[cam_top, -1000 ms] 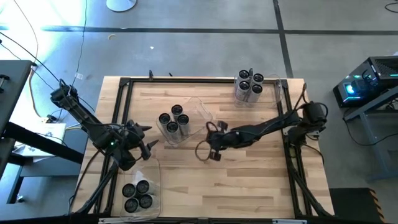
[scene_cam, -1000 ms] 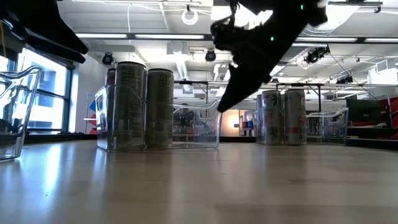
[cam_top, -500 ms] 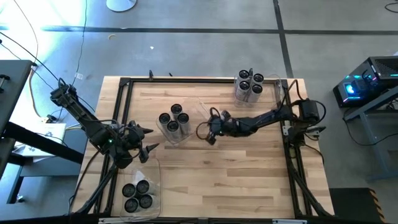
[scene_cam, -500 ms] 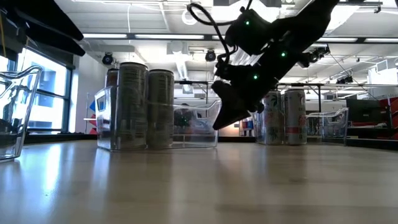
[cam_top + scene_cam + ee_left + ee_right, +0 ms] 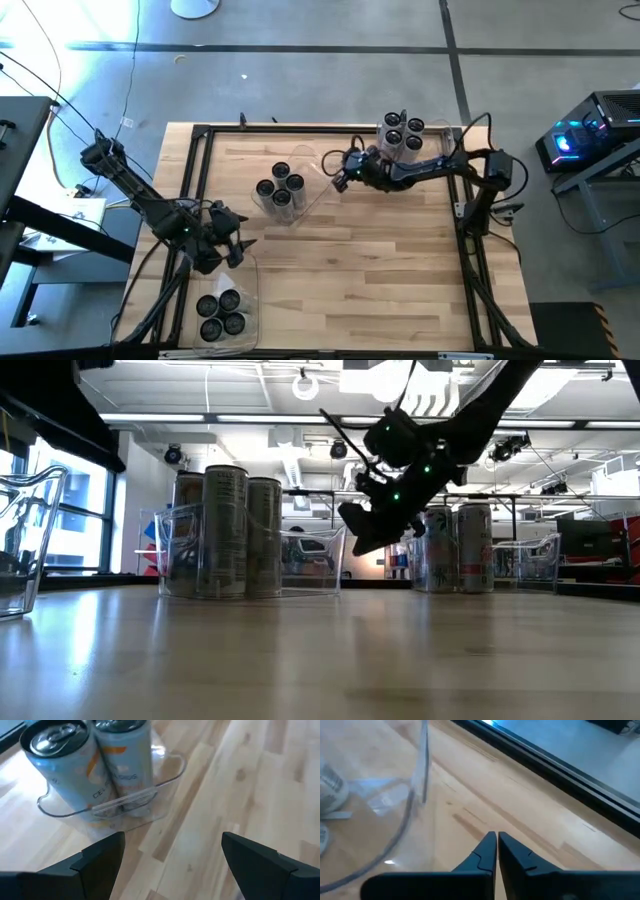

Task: Sort soda cans
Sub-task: Adjust the top left and right transparent bins

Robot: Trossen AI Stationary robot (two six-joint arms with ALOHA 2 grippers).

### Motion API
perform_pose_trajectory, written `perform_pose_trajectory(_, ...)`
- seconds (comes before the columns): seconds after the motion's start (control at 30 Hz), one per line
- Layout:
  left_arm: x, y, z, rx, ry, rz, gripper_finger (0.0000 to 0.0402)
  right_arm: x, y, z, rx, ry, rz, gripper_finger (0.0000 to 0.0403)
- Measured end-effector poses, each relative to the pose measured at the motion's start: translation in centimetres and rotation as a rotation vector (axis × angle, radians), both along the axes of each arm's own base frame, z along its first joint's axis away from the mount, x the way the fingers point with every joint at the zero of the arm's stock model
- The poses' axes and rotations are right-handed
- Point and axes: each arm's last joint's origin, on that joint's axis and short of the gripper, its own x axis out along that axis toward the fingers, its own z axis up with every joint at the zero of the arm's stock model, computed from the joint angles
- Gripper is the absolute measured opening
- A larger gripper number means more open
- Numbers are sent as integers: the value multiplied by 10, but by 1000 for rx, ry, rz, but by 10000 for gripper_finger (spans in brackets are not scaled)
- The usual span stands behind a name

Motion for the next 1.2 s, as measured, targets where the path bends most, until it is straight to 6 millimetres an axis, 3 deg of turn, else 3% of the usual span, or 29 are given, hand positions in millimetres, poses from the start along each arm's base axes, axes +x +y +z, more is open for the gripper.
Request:
perform_pose_trajectory(0.1, 4, 2, -10, -12, 34, 47, 325, 1, 8, 8, -13, -9, 35, 11)
perform_pose_trajectory(0.27, 8, 9, -38, -57, 89, 141, 325, 3, 45, 17, 22, -12, 116, 11)
perform_pose_trajectory(0.47, 19, 18, -58, -83, 32, 172, 325, 7, 79, 9, 138, -4, 220, 11)
perform_pose_trajectory(0.57, 24, 25, -66, -63, 24, 166, 325, 8, 86, 3, 175, 11, 269, 11)
perform_pose_trajectory(0.83, 38, 39, -70, -23, 3, 143, 325, 4, 70, 3, 19, 67, 116, 11)
perform_pose_trajectory(1.2, 68, 48, -86, 15, -56, 192, 325, -3, 20, 30, -82, 195, -8, 11)
